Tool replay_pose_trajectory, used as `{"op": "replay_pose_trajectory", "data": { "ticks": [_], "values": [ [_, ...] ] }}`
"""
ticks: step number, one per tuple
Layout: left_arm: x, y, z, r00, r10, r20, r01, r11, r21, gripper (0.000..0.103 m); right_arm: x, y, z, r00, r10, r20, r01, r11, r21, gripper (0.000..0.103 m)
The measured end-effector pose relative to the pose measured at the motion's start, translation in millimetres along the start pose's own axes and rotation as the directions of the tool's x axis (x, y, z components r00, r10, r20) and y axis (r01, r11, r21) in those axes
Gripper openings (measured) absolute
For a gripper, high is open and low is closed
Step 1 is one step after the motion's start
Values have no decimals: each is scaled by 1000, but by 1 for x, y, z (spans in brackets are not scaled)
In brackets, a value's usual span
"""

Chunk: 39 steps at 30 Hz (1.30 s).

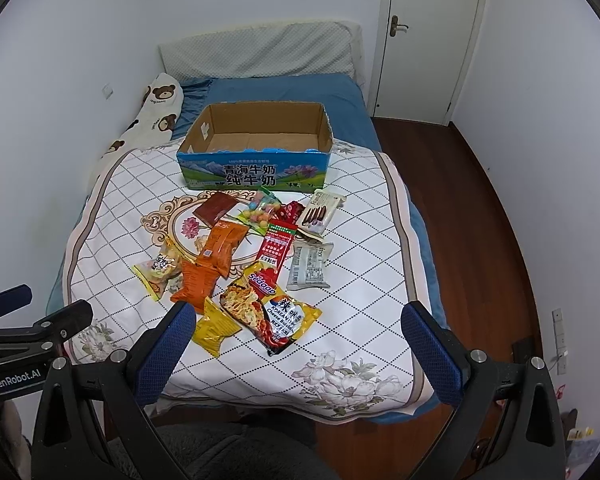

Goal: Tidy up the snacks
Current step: 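Grasp the yellow chip bag with left tool while right tool grasps Sedaap noodle pack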

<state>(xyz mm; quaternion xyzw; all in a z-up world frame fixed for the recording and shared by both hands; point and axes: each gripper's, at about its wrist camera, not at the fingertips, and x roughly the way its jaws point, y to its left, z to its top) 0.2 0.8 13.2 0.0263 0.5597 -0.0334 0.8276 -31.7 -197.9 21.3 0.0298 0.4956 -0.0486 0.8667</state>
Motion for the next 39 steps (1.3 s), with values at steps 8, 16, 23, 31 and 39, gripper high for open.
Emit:
{"op": "replay_pose_trajectory", "data": {
  "ticks": [8, 16, 23, 31, 39],
  "values": [
    [19, 9, 9, 1000, 20, -15, -20, 1000, -15, 103, 27, 3, 6, 999, 3, -37, -3, 1000, -5, 103],
    [109, 34, 15, 985, 105, -140, -109, 994, -20, 103, 130, 15, 3, 984, 2, -177, -20, 995, -103, 103],
    [212, 37, 16, 945, 168, -279, -145, 984, 99, 103, 260, 45, -15, 928, -3, -374, -113, 951, -288, 103],
    [268, 13, 0, 920, 183, -347, -109, 969, 223, 103, 359, 80, -41, 848, -46, -527, -226, 869, -439, 103],
    [276, -6, -23, 915, 198, -352, -71, 937, 341, 103, 389, 64, -59, 803, 34, -595, -262, 917, -300, 96]
  ]
}}
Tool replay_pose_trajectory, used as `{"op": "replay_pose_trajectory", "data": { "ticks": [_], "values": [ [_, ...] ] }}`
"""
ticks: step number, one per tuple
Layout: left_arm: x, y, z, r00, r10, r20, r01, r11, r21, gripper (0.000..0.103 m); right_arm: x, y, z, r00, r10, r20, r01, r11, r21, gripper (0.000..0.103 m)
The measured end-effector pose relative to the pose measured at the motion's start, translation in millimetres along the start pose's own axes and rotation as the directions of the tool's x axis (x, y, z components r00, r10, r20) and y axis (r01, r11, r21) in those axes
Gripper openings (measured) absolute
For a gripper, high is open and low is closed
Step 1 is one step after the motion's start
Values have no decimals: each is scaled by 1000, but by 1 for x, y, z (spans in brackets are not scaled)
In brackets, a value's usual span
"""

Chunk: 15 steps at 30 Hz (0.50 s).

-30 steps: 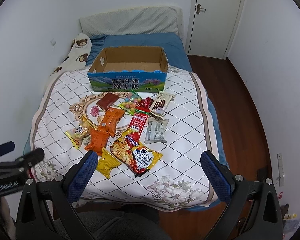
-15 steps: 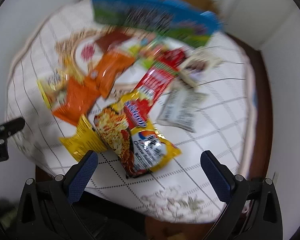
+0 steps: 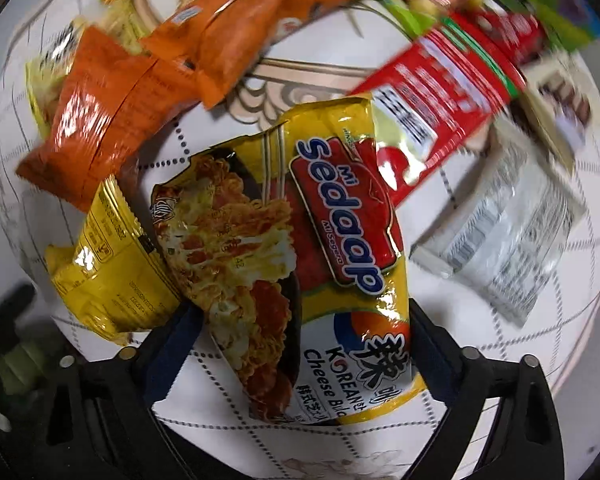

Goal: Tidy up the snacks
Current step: 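Grasp the yellow chip bag with left tool while right tool grasps Sedaap noodle pack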

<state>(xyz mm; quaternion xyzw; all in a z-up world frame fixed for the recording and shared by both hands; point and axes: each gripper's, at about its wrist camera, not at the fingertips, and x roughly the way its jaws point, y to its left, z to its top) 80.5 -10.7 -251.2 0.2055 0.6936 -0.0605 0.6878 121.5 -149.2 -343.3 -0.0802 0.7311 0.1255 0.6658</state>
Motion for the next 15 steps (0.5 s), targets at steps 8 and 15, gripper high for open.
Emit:
{"op": "replay_pose_trajectory", "data": {
  "ticks": [8, 15],
  "values": [
    [9, -50, 3, 1000, 3, 10, -5, 985, 175, 103, -4, -74, -59, 997, 73, 10, -71, 904, 422, 94],
    [47, -78, 24, 1000, 22, -16, -18, 975, 223, 58, -16, -97, -88, 988, 152, 42, -155, 886, 438, 94]
  ]
}}
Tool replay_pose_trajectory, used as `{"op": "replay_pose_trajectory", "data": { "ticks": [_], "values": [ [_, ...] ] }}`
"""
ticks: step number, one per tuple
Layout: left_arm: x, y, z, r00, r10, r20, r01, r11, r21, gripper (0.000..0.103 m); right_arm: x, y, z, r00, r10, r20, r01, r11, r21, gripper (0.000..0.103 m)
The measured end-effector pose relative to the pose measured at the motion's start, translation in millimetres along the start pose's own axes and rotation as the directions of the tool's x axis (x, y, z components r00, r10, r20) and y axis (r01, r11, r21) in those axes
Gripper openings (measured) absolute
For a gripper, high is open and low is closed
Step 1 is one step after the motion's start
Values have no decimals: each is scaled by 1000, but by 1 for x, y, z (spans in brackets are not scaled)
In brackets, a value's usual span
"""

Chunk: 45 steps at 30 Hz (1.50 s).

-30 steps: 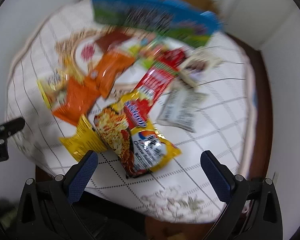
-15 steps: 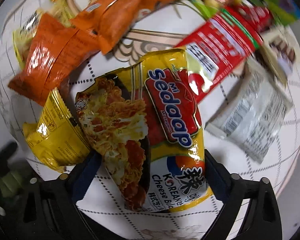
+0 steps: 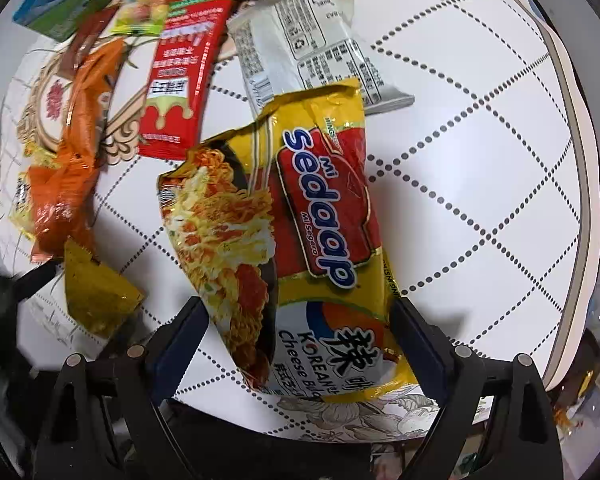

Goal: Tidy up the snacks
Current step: 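Grasp the yellow chip bag with left tool while right tool grasps Sedaap noodle pack, then carry both packets into the cardboard box and open both tools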

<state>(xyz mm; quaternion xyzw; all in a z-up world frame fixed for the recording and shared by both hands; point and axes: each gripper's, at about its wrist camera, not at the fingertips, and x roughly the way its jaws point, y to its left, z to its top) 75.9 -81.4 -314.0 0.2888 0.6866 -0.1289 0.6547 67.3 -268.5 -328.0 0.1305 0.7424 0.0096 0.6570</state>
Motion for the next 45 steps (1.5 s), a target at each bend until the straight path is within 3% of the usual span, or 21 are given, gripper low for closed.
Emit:
{"op": "replay_pose_trajectory", "data": {
  "ticks": [5, 6, 9, 11, 13, 17, 21, 23, 26, 31, 35, 38, 39, 43, 45],
  "values": [
    [1, 30, -1, 996, -84, -10, 80, 977, -197, 57, -19, 25, 2, 998, -55, 22, 57, 991, -121, 95],
    [2, 41, -4, 992, -125, -10, 117, 956, -269, 57, -17, 31, 2, 997, -71, 22, 73, 987, -144, 95],
    [16, 72, -16, 967, -253, -12, 220, 859, -462, 57, 0, 49, 1, 986, -167, -2, 164, 968, -188, 95],
    [25, 85, -20, 946, -323, -4, 272, 802, -532, 58, 16, 48, 5, 982, -189, -2, 187, 976, -115, 90],
    [29, 93, -25, 934, -358, 3, 302, 782, -546, 58, 17, 38, 8, 990, -144, -9, 143, 989, -37, 90],
    [39, 88, -32, 938, -347, -25, 295, 832, -470, 58, 13, 21, 9, 999, 0, -39, 4, 995, 104, 91],
    [41, 74, -27, 957, -290, -21, 253, 864, -436, 56, 19, 21, 16, 997, -64, -50, 68, 995, 77, 92],
    [19, 62, -32, 967, -254, -1, 229, 874, -429, 52, 29, 31, 15, 994, -106, -25, 108, 992, 69, 91],
    [2, 59, -42, 971, -237, 16, 221, 877, -427, 47, 26, 36, 1, 992, -124, 23, 121, 989, 89, 88],
    [-31, 64, -82, 970, -235, 56, 236, 878, -415, 45, -15, 41, -38, 994, -93, 55, 85, 987, 135, 88],
    [-70, 72, -98, 959, -261, 113, 285, 879, -381, 45, -28, 40, -55, 996, -37, 85, 23, 987, 156, 88],
    [-107, 85, -112, 941, -294, 169, 337, 874, -351, 45, -62, 39, -67, 991, 20, 132, -41, 986, 160, 88],
    [-109, 110, -122, 934, -306, 185, 353, 870, -343, 45, -75, 42, -70, 987, 39, 153, -63, 986, 156, 88],
    [-160, 130, -113, 909, -323, 262, 396, 864, -309, 45, -126, 48, -76, 970, 97, 224, -128, 984, 127, 88],
    [-185, 140, -96, 893, -335, 299, 421, 857, -297, 45, -148, 45, -61, 957, 125, 261, -156, 982, 102, 88]
  ]
}}
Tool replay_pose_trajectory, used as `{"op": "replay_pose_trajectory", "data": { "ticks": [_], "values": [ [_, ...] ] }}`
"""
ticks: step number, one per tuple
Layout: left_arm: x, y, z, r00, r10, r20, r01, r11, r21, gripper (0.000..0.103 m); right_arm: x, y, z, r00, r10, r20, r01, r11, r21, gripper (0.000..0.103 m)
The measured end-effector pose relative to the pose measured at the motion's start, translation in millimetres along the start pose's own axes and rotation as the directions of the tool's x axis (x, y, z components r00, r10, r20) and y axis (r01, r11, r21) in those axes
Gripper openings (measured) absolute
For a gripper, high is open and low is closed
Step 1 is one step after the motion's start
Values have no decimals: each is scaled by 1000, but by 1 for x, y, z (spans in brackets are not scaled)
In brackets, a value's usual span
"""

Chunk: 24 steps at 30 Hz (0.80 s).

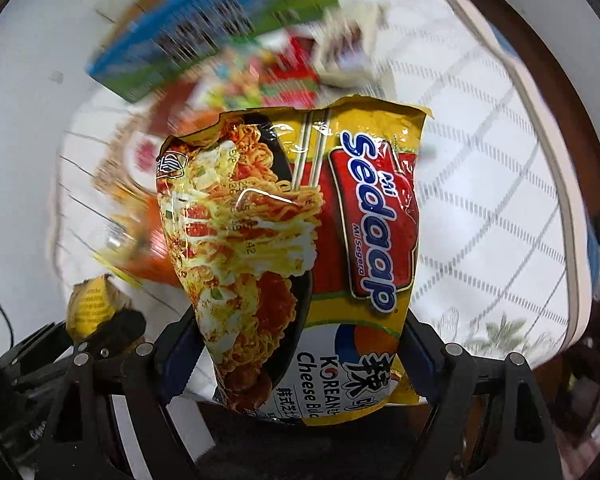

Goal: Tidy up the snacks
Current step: 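Carry both packets into the cardboard box and open both tools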

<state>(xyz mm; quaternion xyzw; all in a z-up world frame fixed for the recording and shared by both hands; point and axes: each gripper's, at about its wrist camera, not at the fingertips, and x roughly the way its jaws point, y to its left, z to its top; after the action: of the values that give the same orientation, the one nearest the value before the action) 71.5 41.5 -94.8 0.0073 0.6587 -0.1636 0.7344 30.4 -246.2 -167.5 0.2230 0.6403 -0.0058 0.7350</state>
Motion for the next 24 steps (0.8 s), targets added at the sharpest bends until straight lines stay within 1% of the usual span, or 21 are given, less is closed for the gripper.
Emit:
{"op": "replay_pose_trajectory", "data": {
  "ticks": [1, 2, 4, 5, 7, 8, 9, 10, 11, 13, 15, 17, 18, 19, 20, 22, 24],
  "values": [
    [-6, -10, 18, 1000, -9, 13, 9, 1000, 0, 45, -10, 3, 7, 1000, 13, 14, -13, 1000, -9, 88],
    [-9, -19, 29, 999, -15, 29, 15, 1000, -1, 45, -21, 9, 18, 999, 27, 29, -27, 999, -21, 88],
    [-25, -22, 64, 998, -10, 69, 9, 1000, 5, 45, -45, 16, 46, 996, 59, 63, -56, 997, -53, 88],
    [-8, -22, 87, 996, 3, 84, -3, 1000, 6, 45, -45, 23, 67, 995, 72, 74, -67, 995, -70, 88],
    [-14, -28, 122, 992, 28, 124, -29, 1000, 6, 45, -46, 37, 99, 992, 85, 93, -76, 992, -103, 88],
    [-17, -29, 144, 990, 39, 138, -40, 999, 4, 45, -52, 45, 121, 990, 88, 108, -74, 989, -126, 88],
    [-16, -29, 164, 988, 47, 147, -48, 999, -1, 45, -57, 50, 136, 989, 86, 119, -69, 988, -140, 88],
    [-17, -29, 187, 987, 54, 153, -53, 999, -7, 45, -44, 63, 160, 988, 83, 133, -62, 986, -154, 88],
    [-15, -28, 208, 986, 59, 155, -58, 998, -14, 45, -47, 71, 184, 986, 79, 147, -53, 983, -174, 88],
    [-9, -22, 246, 985, 74, 155, -70, 997, -27, 45, -46, 83, 220, 985, 79, 155, -49, 981, -189, 88],
    [0, -13, 288, 984, 97, 147, -92, 995, -42, 45, -40, 93, 260, 986, 78, 145, -47, 978, -205, 88],
    [17, -2, 329, 985, 118, 123, -112, 992, -55, 45, -16, 95, 304, 989, 60, 134, -29, 975, -219, 88],
    [26, 3, 346, 987, 124, 105, -119, 991, -61, 45, -7, 96, 321, 991, 54, 124, -26, 976, -218, 88],
    [34, 7, 357, 988, 125, 89, -120, 991, -62, 45, 4, 96, 339, 993, 48, 110, -23, 977, -214, 88],
    [49, 13, 376, 990, 127, 57, -123, 990, -62, 45, 19, 96, 358, 995, 43, 88, -23, 977, -214, 88],
    [71, 19, 400, 992, 127, 12, -126, 990, -64, 45, 49, 96, 384, 999, 29, 44, -19, 978, -207, 88],
    [100, 30, 422, 991, 121, -50, -124, 990, -69, 45, 80, 92, 410, 1000, 7, 7, -6, 980, -199, 88]
  ]
}}
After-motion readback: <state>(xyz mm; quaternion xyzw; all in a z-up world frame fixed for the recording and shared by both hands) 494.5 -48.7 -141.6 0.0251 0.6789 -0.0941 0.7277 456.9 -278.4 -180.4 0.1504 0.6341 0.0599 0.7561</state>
